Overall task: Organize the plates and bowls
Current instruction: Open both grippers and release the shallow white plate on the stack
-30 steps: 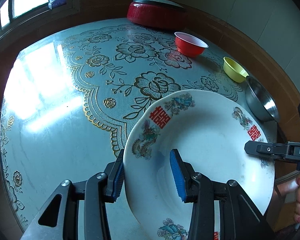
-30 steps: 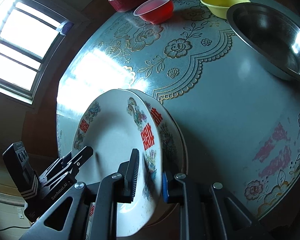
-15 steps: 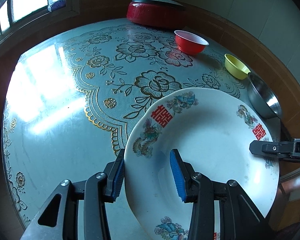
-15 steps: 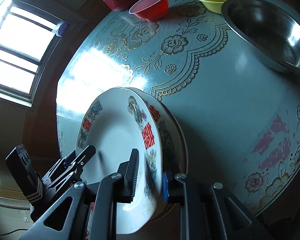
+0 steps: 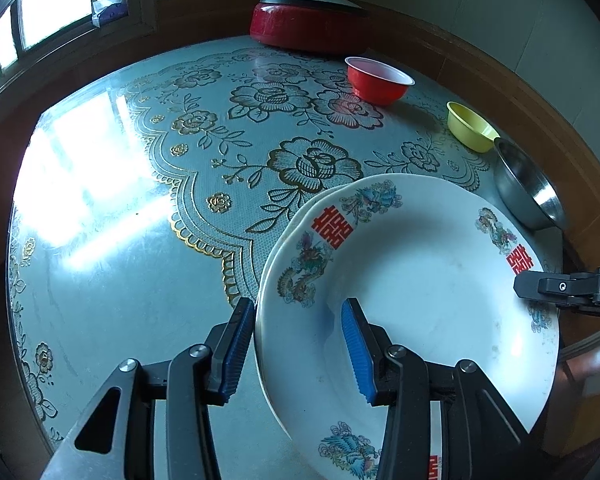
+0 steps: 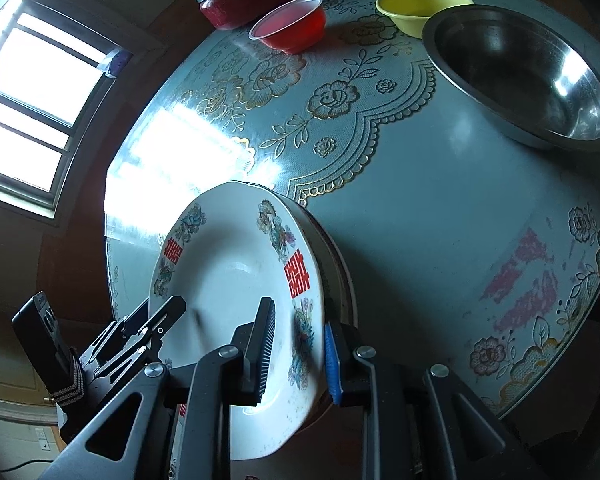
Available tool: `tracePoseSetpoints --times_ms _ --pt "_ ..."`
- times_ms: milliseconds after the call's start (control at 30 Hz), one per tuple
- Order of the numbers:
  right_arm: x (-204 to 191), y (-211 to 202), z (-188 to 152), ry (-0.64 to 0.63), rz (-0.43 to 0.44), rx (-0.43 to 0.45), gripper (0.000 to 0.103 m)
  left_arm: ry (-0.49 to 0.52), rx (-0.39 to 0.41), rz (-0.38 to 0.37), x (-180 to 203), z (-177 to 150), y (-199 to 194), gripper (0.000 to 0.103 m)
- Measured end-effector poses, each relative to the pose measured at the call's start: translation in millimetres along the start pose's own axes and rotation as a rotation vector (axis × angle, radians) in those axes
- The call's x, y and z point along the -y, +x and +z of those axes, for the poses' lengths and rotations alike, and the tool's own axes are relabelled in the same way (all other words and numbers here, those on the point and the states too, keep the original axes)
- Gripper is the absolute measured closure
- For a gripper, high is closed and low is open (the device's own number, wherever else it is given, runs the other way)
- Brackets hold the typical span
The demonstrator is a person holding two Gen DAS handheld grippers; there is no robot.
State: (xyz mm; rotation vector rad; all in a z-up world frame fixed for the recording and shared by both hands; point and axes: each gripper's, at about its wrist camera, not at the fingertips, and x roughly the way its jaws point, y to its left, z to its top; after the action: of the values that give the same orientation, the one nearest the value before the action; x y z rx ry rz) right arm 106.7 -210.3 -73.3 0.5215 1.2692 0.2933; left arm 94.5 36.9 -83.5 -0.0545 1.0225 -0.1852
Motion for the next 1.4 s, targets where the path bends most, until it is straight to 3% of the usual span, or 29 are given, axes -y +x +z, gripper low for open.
tracePoseSetpoints --times_ms 200,367,567,867,1200,1400 --pt "-6 -5 -5 -0.045 -0.041 0.021 0.076 -0.009 0.013 -0.003 -1 -3 -6 0.056" --pt "-23 -6 -9 -0.163 -0.165 0.039 0.075 -0.006 0.024 -0.018 1 -4 -11 0.055" --pt "-14 -17 -10 -0.095 -0.064 0.043 0.075 0.029 0.044 -0.003 4 -5 -17 0.053" --pt "-14 -16 -16 -0.086 -0.090 0.048 0.074 0.006 0.027 0.004 0 -9 -16 0.046" --pt "-5 -21 -19 -0.030 -0.055 0.053 0.075 -0.053 0.049 0.014 -3 -3 -30 0.018" --pt "8 -36 -19 0.011 -0.065 0.105 0.075 -0.093 0.076 -0.011 -2 5 -44 0.017"
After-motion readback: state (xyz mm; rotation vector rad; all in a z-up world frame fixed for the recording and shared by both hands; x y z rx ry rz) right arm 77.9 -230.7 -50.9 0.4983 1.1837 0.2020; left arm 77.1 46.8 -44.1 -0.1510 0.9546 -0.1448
